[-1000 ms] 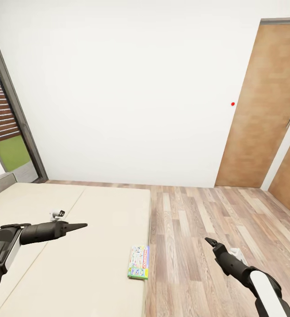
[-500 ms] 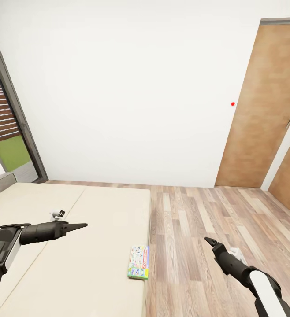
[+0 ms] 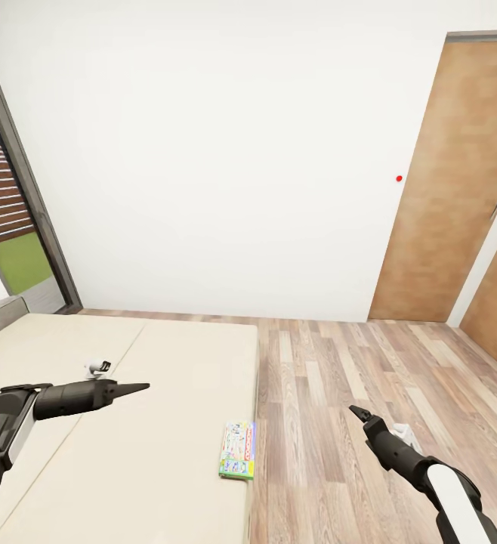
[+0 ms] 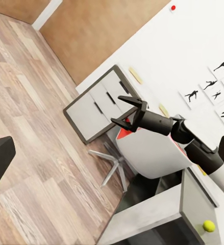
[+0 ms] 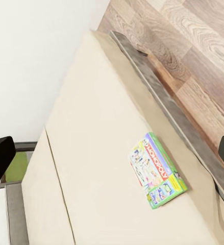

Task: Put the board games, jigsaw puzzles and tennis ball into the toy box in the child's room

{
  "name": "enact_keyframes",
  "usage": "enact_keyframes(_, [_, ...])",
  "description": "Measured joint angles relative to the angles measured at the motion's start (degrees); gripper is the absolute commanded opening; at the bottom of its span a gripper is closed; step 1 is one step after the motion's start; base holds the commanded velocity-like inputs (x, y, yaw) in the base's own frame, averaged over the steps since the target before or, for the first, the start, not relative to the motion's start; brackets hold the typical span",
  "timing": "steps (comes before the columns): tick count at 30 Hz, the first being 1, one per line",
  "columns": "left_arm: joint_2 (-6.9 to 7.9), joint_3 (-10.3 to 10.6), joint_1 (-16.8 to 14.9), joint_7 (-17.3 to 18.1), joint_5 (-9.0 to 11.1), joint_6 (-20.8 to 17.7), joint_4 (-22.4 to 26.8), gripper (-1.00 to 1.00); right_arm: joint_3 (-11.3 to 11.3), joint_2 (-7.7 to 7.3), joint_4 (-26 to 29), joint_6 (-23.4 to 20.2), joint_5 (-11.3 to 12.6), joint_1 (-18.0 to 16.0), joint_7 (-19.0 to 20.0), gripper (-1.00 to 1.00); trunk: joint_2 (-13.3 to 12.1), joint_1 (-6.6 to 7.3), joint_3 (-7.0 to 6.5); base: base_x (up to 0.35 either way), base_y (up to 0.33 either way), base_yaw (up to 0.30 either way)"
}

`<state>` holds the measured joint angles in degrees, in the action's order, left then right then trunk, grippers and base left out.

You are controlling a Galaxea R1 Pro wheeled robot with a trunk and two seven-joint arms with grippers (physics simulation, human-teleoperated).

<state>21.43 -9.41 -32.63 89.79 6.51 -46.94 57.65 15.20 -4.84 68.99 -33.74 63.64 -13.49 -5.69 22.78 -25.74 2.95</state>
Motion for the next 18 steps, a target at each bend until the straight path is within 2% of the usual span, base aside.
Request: enact_keyframes(18, [-0.09,-0.1,0.0,0.0,0.06,1.54,0.0,1.0,-0.28,0.07,0.24,0.05,-0.09,0.0,0.01,1.0,0.0,0.0,0.0,0.0,-0.045,0.0])
